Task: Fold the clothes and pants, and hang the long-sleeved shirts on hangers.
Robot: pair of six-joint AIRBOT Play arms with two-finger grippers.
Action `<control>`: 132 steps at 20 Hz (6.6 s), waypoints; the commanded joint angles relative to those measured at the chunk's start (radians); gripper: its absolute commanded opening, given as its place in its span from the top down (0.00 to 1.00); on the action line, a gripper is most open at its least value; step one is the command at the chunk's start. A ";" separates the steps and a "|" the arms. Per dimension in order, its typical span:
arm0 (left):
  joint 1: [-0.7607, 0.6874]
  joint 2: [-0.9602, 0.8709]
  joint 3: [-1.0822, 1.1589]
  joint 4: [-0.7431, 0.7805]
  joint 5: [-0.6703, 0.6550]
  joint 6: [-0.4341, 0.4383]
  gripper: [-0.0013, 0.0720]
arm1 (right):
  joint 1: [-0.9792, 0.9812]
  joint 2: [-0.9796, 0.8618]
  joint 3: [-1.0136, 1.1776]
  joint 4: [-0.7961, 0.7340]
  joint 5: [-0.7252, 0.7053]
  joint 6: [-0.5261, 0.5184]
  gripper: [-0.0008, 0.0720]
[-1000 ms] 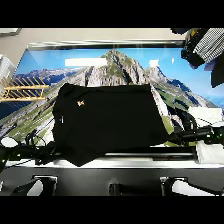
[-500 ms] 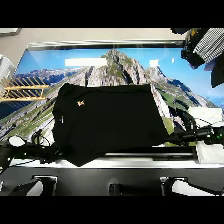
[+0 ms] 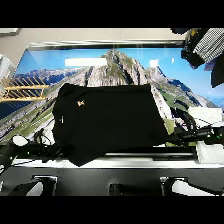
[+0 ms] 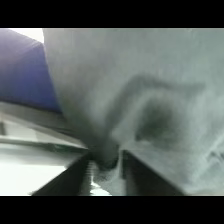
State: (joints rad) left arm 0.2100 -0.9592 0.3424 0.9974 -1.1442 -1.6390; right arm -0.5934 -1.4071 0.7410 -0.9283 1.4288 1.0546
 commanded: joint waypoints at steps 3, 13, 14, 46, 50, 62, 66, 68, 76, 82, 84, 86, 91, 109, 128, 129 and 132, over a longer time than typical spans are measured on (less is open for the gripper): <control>-0.002 0.000 0.000 -0.012 0.006 0.027 0.96 | 0.001 0.001 0.000 0.031 0.012 -0.031 0.94; -0.033 -0.001 0.262 -0.022 0.066 0.037 0.96 | 0.311 0.169 0.013 0.282 -0.388 -0.051 0.95; -0.039 -0.001 0.306 -0.022 0.089 0.031 0.96 | 0.383 0.177 0.038 0.274 -0.473 0.000 0.95; -0.043 0.130 1.334 0.437 -0.310 -0.096 0.96 | 0.515 0.424 1.178 -0.462 0.083 0.716 0.95; -0.053 -0.147 1.102 0.365 -0.160 -0.018 0.96 | 0.517 0.132 1.045 -0.434 0.041 0.659 0.95; -0.172 -1.027 1.532 0.363 0.144 0.074 0.96 | 0.517 -0.398 0.872 -0.341 -0.601 0.583 0.95; -0.172 -1.085 1.674 0.364 0.074 0.100 0.96 | 0.517 -0.399 0.917 -0.348 -0.647 0.583 0.95; -0.164 -1.078 1.683 0.364 -0.029 0.099 0.96 | 0.517 -0.399 0.957 -0.356 -0.590 0.583 0.95; -0.155 -1.047 1.683 0.364 -0.520 0.057 0.96 | 0.517 -0.397 1.008 -0.383 -0.127 0.588 0.95; -0.142 -0.994 1.681 0.364 -0.581 0.042 0.96 | 0.517 -0.401 1.004 -0.446 0.058 0.590 0.95; -0.141 -0.994 1.655 0.364 -0.601 0.031 0.96 | 0.517 -0.412 1.004 -0.443 0.093 0.591 0.95; -0.142 -0.994 1.622 0.364 -0.620 0.023 0.96 | 0.517 -0.425 1.004 -0.444 0.123 0.595 0.95; -0.128 -0.994 1.602 0.364 -0.634 0.023 0.96 | 0.517 -0.470 1.004 -0.436 0.153 0.594 0.95; -0.118 -1.012 1.501 0.364 -0.550 0.042 0.80 | 0.586 -0.539 1.001 -0.526 0.241 0.603 0.65; 0.219 -0.155 0.440 0.156 -0.385 -0.041 0.25 | 0.259 0.018 0.473 -0.297 0.045 0.391 0.38; 0.219 -0.101 0.364 0.151 -0.374 -0.065 0.25 | 0.259 0.031 0.439 -0.282 0.033 0.391 0.38; 0.219 0.007 0.213 0.146 -0.373 -0.102 0.25 | 0.259 0.040 0.396 -0.251 0.033 0.391 0.38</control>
State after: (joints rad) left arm 0.4213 -1.0752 0.7326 1.1587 -1.5383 -1.6901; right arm -0.3279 -1.3956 1.2026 -1.2179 1.4872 1.4502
